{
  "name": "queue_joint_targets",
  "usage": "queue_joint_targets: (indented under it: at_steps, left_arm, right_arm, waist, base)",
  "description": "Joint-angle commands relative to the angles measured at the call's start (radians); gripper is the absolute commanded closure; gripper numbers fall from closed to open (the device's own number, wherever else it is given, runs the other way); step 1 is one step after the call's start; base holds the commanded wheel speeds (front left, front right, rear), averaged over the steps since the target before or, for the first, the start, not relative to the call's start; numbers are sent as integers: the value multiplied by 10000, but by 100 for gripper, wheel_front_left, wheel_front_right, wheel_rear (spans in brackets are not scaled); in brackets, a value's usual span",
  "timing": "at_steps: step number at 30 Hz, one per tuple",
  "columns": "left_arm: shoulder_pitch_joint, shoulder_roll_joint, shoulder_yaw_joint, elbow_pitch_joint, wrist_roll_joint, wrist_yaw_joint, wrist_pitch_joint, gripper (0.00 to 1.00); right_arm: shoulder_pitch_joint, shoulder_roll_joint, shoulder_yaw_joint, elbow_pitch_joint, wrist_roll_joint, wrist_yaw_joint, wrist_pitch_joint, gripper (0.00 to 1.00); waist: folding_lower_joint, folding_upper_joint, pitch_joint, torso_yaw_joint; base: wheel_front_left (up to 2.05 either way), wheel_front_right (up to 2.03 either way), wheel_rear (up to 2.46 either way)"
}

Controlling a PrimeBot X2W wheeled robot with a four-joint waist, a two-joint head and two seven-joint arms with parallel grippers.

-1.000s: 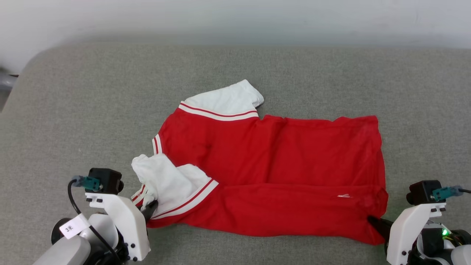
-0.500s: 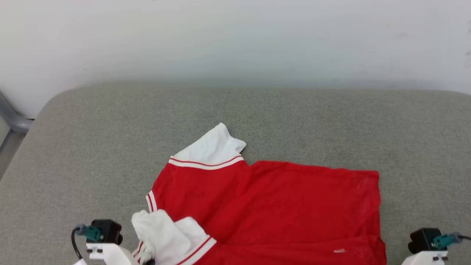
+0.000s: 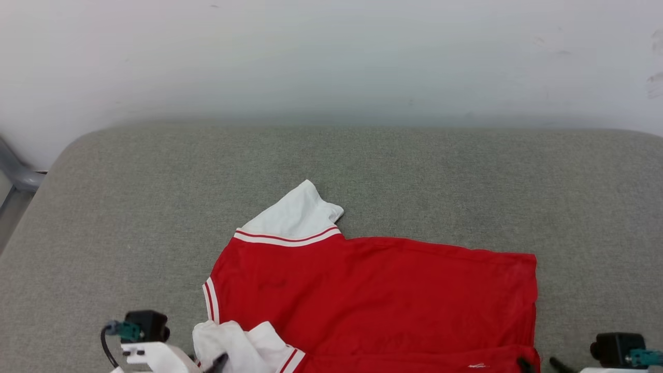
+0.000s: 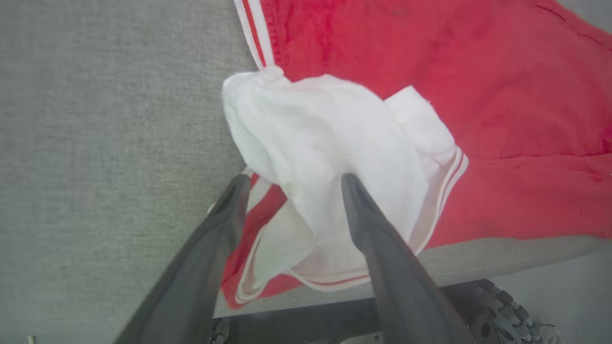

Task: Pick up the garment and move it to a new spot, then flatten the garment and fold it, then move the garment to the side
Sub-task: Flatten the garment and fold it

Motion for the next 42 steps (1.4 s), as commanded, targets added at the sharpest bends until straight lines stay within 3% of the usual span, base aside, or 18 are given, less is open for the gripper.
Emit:
queue_joint_targets:
  at_steps: [1,6,11,17,25,29,35,42]
  left_arm:
    - [-255,35,76,17,193,-39,-231,0]
    - [-713,-5,355,-16,670,150,-992,0]
    - [-1205,-227,601,6,1163,227,-1930,0]
    - [-2027,-531,752,163,1731,100,-2904,0]
    - [-3440,-825,826,932,1913,-393,-3138,0]
    - [-4351,-835,702,1676,1704,-1025,-2586,0]
    - [-5939,-629,460,2774,896,-2144,-418,0]
    - [-7536,-302,285,3983,145,-2786,2152,0]
  right_arm:
    - [-168,54,-44,-145,-232,-6,-576,0]
    - [-552,292,-251,-447,-1007,-6,-2587,0]
    - [-994,504,-347,-1019,-1663,-6,-3746,0]
    - [-1542,694,-291,-1794,-2188,-6,-4216,0]
    - [-2246,800,-211,-2502,-2415,-6,-4125,0]
    - [-2549,872,-197,-2583,-2468,-6,-4034,0]
    - [-2903,987,20,-2405,-2390,-6,-4043,0]
    - [-3255,1096,312,-2000,-2161,-6,-4256,0]
  waist:
    - [1,0,-7,-16]
    - [1,0,-37,-60]
    - [1,0,36,-196]
    - [1,0,564,-476]
    - [1,0,1596,-888]
    - [1,0,2060,-1182]
    - [1,0,2680,-1683]
    - [1,0,3361,-2405]
  base:
    - [0,0,0]
    - [0,0,0]
    - [0,0,0]
    - [0,0,0]
    - [0,0,0]
    - [0,0,0]
    - [0,0,0]
    - [0,0,0]
